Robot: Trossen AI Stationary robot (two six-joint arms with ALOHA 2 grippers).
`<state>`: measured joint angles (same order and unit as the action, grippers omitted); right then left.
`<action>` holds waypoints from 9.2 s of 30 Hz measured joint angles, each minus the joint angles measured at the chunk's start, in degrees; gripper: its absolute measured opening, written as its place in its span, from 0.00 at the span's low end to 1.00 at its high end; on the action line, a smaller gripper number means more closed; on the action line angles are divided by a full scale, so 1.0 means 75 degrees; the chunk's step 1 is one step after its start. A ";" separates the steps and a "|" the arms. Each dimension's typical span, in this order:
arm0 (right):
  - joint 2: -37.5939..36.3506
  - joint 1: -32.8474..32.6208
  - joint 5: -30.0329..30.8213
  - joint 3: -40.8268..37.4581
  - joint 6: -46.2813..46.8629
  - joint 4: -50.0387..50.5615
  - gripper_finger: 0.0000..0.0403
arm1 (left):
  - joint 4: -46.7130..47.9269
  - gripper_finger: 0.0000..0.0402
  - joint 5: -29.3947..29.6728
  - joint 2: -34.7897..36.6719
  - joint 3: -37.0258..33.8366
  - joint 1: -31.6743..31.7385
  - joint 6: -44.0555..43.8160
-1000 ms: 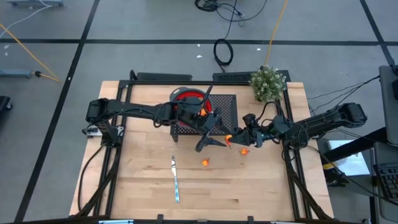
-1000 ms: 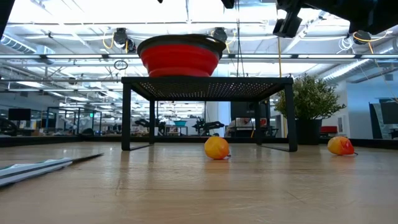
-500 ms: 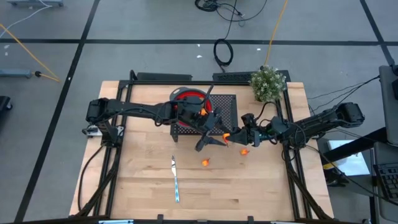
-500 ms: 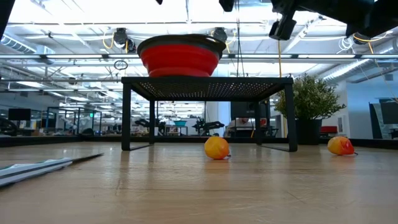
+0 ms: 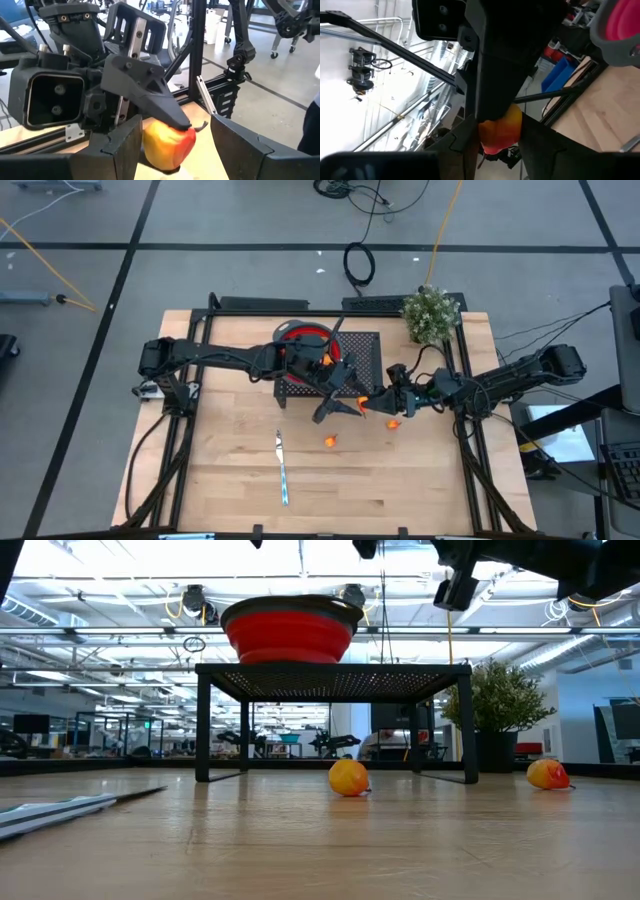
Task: Pick & Place Fruit
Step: Put the top right peach into the strainer on the shelf, then put the right peach into the strainer on the shelf
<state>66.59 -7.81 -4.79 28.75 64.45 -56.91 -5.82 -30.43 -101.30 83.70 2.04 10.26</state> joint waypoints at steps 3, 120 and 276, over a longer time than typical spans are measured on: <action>0.0000 0.0000 -0.0020 0.0000 0.0003 -0.0004 0.28 | -0.0050 0.58 -0.0059 0.0000 0.0000 -0.0003 0.0016; -0.0009 0.0192 -0.1185 -0.0003 -0.0496 0.0139 0.45 | 0.3087 0.29 0.2171 0.1480 -0.0008 0.1287 -0.0033; -0.5990 0.1926 -0.1820 -0.0003 -0.7131 0.9850 0.00 | 0.7796 0.56 0.5813 0.3488 0.0411 0.0249 -0.3972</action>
<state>21.66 6.63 -18.44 28.73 10.97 16.97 52.65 13.16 -75.13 86.78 3.91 -19.53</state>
